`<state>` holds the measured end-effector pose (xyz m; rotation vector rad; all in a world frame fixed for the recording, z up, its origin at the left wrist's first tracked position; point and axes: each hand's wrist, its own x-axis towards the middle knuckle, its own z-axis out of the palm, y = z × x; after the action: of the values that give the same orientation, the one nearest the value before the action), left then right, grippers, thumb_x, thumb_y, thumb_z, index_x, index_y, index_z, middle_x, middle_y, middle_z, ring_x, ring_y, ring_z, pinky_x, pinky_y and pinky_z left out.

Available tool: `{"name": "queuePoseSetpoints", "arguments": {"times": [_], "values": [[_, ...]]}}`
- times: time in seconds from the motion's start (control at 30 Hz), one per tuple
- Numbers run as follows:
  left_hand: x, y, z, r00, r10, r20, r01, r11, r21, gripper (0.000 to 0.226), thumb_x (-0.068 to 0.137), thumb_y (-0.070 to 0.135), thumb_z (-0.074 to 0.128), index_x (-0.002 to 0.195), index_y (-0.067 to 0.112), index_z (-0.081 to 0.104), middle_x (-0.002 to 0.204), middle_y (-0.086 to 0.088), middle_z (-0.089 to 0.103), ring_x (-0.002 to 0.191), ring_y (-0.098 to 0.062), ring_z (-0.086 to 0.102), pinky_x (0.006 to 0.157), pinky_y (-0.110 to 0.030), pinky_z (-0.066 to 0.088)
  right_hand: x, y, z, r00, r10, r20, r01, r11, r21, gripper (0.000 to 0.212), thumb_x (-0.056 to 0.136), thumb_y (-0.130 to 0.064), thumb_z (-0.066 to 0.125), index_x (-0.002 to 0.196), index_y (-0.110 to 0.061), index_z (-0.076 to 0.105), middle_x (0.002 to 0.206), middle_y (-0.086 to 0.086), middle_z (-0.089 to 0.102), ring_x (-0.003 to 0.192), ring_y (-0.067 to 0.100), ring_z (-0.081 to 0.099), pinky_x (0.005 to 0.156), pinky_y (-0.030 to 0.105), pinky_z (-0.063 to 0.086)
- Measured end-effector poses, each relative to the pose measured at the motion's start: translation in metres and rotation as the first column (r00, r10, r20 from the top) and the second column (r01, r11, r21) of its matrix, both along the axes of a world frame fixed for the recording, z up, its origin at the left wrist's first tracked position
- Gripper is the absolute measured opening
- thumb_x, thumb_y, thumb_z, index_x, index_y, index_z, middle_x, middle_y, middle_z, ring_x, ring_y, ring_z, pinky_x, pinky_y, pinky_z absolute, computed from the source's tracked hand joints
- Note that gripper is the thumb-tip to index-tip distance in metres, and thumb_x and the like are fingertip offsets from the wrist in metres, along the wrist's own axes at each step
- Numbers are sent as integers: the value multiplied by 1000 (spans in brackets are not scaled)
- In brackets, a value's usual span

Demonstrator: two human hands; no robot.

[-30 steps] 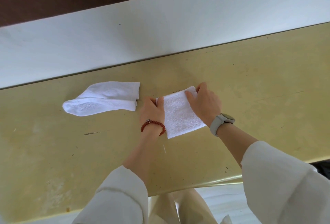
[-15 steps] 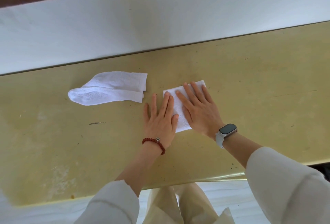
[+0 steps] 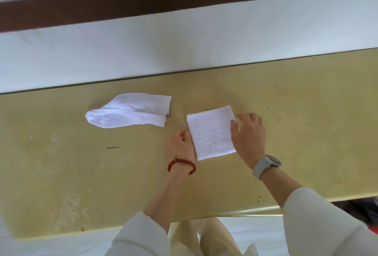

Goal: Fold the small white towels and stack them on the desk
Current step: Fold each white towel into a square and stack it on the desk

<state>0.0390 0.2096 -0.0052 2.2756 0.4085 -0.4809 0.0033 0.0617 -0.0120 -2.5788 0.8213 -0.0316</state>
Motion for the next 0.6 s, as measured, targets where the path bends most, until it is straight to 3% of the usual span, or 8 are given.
{"name": "queuePoseSetpoints", "arguments": {"times": [0.1, 0.2, 0.3, 0.37, 0.43, 0.47, 0.53, 0.6], "values": [[6, -4, 0, 997, 23, -68, -23, 1000, 4, 29, 93, 29, 48, 108, 9, 63, 107, -4, 66, 97, -18, 58, 75, -21, 35, 8, -3, 4, 979, -113, -169, 136, 982, 131, 26, 91, -26, 49, 109, -8, 57, 110, 8, 56, 106, 27, 46, 86, 34, 35], [13, -7, 1, 990, 31, -140, -35, 999, -26, 31, 91, 34, 52, 102, 9, 65, 97, -6, 67, 90, -22, 60, 71, -24, 39, 16, -3, 5, 963, -107, -246, 156, 969, 190, 18, 91, -25, 49, 97, -10, 58, 101, 7, 55, 102, 28, 47, 81, 35, 36], [16, -12, 0, 985, 33, -172, -33, 999, 5, 24, 89, 29, 54, 70, 14, 55, 65, -1, 52, 64, -18, 50, 60, -25, 38, 21, -2, 7, 952, -86, -295, 157, 962, 226, 19, 88, -19, 47, 70, -13, 46, 91, 9, 50, 91, 28, 43, 73, 34, 34], [16, -16, 0, 987, 38, -157, -32, 999, 40, 34, 88, 25, 54, 58, 16, 40, 57, 1, 40, 54, -14, 40, 52, -25, 32, 21, -1, 9, 960, -71, -271, 143, 956, 257, 10, 88, -17, 47, 80, -12, 49, 98, 8, 50, 97, 28, 42, 79, 36, 36], [13, -20, 2, 992, 36, -123, -34, 999, 18, 23, 88, 24, 53, 67, 16, 47, 67, 1, 48, 63, -15, 46, 58, -25, 35, 18, 1, 13, 981, -63, -182, 120, 941, 317, 10, 89, -17, 48, 96, -10, 51, 100, 4, 50, 98, 25, 46, 84, 37, 40], [11, -19, 4, 993, 54, -103, -58, 998, -34, 16, 88, 25, 54, 76, 14, 53, 76, 1, 54, 71, -15, 50, 62, -23, 37, 15, 1, 16, 991, -71, -116, 109, 921, 373, 8, 88, -16, 48, 95, -11, 48, 94, 2, 51, 89, 23, 48, 79, 36, 42], [8, -15, 11, 992, 104, -74, -117, 973, -201, 16, 88, 25, 56, 93, 10, 58, 86, 4, 57, 78, -10, 53, 62, -16, 39, 13, 2, 28, 995, -99, 6, 83, 865, 495, 7, 88, -13, 49, 94, -12, 45, 81, -2, 52, 70, 19, 48, 64, 33, 41], [7, -4, 20, 984, 155, -93, -179, 901, -395, 16, 87, 23, 60, 95, 9, 58, 87, 4, 59, 80, -10, 56, 69, -16, 46, 13, 3, 42, 990, -123, 64, 60, 795, 604, 10, 89, -11, 50, 98, -13, 45, 83, 1, 58, 69, 21, 53, 59, 31, 41]]}}
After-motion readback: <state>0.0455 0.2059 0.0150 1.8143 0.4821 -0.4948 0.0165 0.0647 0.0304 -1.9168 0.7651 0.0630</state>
